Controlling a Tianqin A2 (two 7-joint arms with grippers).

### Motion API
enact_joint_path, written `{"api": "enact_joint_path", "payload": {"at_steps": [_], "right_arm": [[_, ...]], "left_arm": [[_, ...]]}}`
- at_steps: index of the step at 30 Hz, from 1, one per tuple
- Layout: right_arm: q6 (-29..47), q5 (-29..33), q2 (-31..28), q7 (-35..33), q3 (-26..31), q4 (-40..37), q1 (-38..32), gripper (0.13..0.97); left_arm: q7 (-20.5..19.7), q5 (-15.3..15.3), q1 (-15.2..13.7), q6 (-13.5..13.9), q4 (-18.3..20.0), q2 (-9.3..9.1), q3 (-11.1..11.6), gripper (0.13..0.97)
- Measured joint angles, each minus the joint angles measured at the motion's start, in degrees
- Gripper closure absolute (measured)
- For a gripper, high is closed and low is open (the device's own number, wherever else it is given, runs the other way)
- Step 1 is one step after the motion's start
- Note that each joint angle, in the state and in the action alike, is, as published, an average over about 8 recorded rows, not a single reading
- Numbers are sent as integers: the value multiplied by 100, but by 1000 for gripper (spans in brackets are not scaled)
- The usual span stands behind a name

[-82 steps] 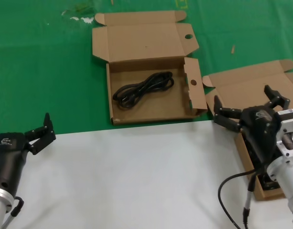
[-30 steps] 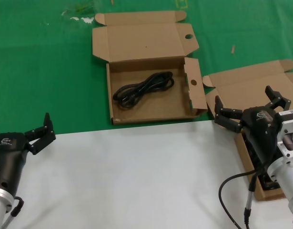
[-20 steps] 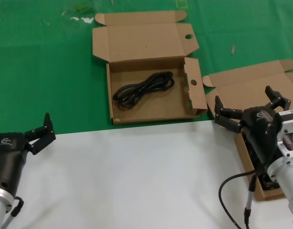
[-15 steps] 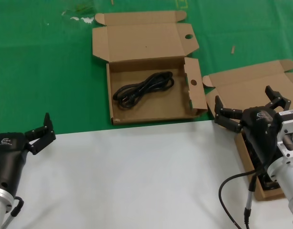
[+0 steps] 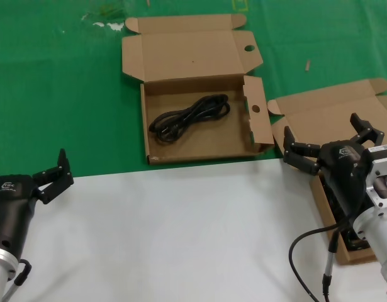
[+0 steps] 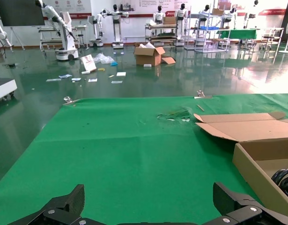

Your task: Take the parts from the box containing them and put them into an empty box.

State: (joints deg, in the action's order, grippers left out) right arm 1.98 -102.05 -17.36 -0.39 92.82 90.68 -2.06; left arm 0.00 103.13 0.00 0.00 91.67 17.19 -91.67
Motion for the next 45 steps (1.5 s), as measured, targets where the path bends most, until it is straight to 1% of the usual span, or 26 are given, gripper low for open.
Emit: {"api": "enact_joint_path", "payload": {"at_steps": [45], "right_arm": [[0,0,0,0,0,0,0,129]], "left_arm": [[0,0,0,0,0,0,0,132]]}}
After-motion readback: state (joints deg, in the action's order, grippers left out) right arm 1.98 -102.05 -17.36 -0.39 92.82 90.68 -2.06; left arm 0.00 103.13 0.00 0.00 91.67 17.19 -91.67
